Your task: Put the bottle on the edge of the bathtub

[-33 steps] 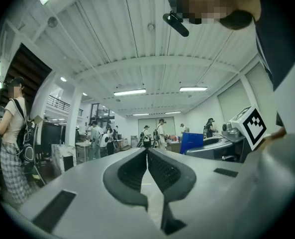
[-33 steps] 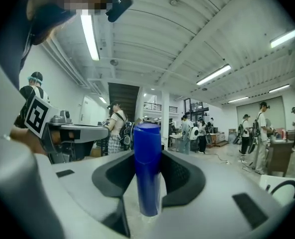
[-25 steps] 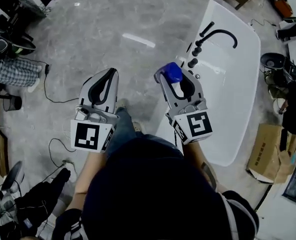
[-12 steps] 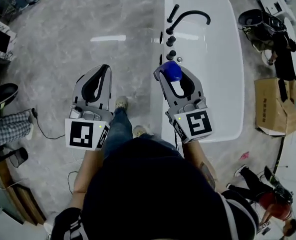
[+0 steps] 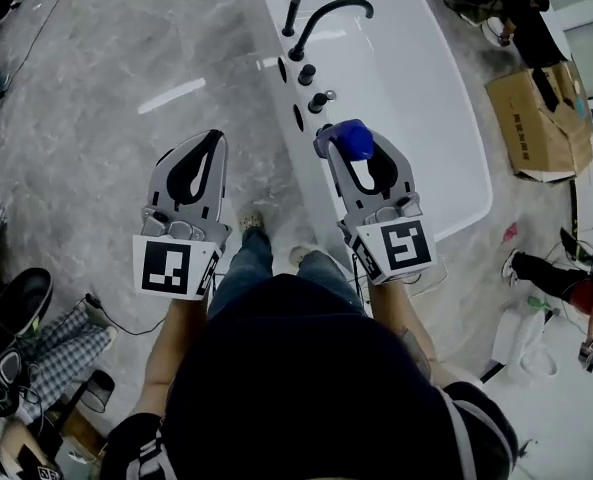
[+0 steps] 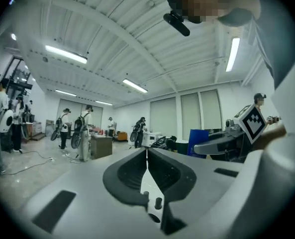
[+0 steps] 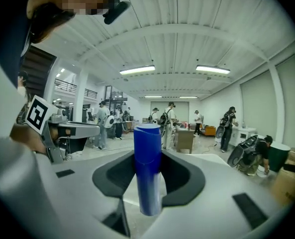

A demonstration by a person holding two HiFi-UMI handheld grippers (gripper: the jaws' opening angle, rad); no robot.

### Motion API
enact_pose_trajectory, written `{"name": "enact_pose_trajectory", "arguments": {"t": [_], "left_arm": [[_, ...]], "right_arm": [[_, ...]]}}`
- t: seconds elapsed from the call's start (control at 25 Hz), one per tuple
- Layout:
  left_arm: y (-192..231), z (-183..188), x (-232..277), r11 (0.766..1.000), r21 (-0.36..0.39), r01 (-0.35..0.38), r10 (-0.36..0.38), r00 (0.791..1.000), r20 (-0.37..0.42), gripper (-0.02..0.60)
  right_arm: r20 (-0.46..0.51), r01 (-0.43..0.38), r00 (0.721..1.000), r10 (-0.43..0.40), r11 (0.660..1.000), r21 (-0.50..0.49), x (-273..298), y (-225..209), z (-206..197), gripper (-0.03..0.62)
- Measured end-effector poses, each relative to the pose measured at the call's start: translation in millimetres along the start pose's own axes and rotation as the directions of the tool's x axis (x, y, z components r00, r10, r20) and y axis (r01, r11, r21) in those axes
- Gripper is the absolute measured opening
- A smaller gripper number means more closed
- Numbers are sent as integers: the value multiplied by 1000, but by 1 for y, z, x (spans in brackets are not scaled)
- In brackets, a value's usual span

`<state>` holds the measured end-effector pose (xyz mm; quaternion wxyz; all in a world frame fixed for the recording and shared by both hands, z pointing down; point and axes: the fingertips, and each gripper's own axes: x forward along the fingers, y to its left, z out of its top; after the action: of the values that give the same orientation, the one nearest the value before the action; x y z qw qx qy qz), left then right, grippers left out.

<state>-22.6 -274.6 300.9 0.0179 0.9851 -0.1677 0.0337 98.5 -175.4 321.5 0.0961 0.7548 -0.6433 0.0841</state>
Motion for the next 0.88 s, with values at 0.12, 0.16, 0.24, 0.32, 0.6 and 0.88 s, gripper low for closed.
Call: {"name": "enact_pose_trajectory", "arguments": {"t": [0.12,0.16,0.24,0.32,0.6,0.88], "left_arm": [[-1,-8,31,993,5,117,-117,993,-18,31],[-6,-10,41,987,7,158,-158,987,-23,31],[-19,-17,61,974,7,226,-226,974,-35,31],[-35,-23,79,957,0,290,-290,956,-50,31],[-107,-60,131,868,-8,496,-492,858,-145,31],[-174,-125,161,774,-14,633,-612,742,-274,31]], "right_arm": [[-32,109,994,-108,994,26,0,-17,-8,166],[-45,148,988,-146,988,34,-4,-23,-13,166],[-70,206,977,-203,977,46,-14,-38,-23,166],[-84,251,966,-246,966,59,-25,-51,-34,166],[-144,388,918,-371,914,116,-58,-93,-71,166],[-195,387,914,-357,910,148,-61,-124,-131,164]]}}
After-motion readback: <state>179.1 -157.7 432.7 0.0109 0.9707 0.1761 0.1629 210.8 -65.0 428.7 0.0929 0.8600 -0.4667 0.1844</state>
